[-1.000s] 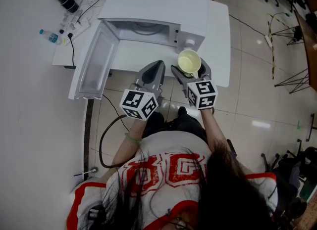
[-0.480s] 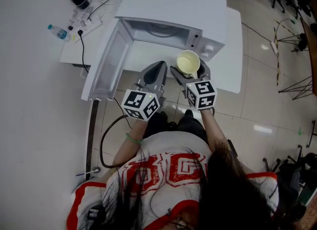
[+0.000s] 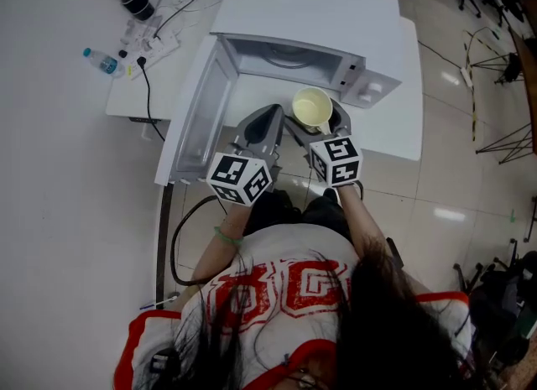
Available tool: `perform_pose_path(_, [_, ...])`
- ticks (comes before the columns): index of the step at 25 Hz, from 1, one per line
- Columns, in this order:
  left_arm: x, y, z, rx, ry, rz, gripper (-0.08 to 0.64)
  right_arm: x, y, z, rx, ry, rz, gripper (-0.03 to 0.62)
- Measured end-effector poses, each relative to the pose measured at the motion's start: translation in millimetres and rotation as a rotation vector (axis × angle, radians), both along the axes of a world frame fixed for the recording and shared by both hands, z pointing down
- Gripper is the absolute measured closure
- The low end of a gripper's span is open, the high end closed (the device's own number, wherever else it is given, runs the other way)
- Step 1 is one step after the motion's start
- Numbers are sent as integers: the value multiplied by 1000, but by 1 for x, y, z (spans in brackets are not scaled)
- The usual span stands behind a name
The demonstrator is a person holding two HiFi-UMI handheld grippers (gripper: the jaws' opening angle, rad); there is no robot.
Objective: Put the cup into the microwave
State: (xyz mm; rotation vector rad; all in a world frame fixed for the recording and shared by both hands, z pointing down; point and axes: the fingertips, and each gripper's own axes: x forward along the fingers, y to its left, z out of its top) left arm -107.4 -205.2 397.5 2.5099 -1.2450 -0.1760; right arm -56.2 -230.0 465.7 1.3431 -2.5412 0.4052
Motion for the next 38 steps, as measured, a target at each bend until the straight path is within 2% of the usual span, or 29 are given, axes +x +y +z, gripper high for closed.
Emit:
perform_pose_path(7, [-5,-3,7,-4,8,25,560,-14,-21,16,-6,29,15,149])
perform_pose_path(18, [-11,-3,29,0,11,29,560,-26,-83,39,9,32,62,149])
perform_pose_path(28, [-27,-3,50,-5,9,14,560,-27,-133,62,16,58,134,149])
perform_pose_path(38, [-32,1,59,1,14,28,560,-25,-162,66,32,73,178,149])
